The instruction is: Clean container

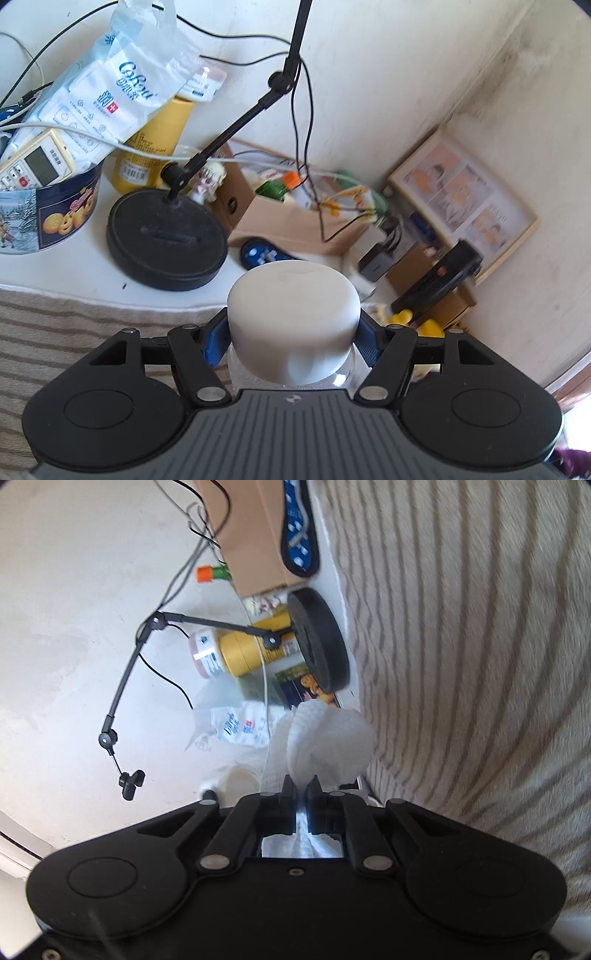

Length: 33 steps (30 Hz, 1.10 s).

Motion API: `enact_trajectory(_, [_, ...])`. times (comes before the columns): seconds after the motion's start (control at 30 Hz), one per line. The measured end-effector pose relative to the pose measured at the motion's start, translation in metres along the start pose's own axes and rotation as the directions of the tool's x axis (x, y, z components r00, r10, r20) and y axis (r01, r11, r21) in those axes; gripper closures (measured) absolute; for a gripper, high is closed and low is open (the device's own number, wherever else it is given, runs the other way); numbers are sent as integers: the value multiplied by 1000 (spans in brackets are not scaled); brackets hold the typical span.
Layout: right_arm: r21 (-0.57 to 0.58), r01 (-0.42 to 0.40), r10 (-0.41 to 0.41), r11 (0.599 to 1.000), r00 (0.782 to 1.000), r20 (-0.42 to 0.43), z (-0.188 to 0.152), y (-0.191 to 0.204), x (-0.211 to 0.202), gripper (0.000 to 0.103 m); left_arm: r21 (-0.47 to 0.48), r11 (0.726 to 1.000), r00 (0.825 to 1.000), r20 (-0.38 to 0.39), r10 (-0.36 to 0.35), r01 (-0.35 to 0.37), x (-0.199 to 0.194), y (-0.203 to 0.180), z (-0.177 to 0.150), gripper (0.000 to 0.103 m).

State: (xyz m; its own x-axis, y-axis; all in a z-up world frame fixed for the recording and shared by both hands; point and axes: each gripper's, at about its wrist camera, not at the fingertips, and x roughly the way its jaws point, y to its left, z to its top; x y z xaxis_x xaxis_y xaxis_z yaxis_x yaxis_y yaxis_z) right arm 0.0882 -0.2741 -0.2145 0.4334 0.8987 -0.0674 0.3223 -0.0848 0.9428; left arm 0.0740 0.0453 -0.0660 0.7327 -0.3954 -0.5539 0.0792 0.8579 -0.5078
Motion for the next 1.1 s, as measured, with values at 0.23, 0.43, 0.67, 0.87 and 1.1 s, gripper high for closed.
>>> enact_trajectory(0.23, [-465,272,-293,843,956,28,4,55,25,97,147,982,989,-62,132,-122,14,-4,-16,36])
enact_trajectory(0.43, [-771,417,-535,481,836,119,-9,71,63,97,213,953,969,-72,235,-215,26,-5,-27,36])
enact_trajectory(0.67, [-873,457,-652,170,717,248,-10,67,86,97,167,951,966,51,254,-259,22,3,-29,36])
enact_trajectory(0.87, [-888,459,-669,-4,659,343,-12,61,90,97,209,944,966,80,245,-257,27,7,-51,34])
enact_trajectory(1.1, [-897,442,-674,-21,656,339,-9,57,92,93,301,908,956,44,290,-290,35,-11,-54,34])
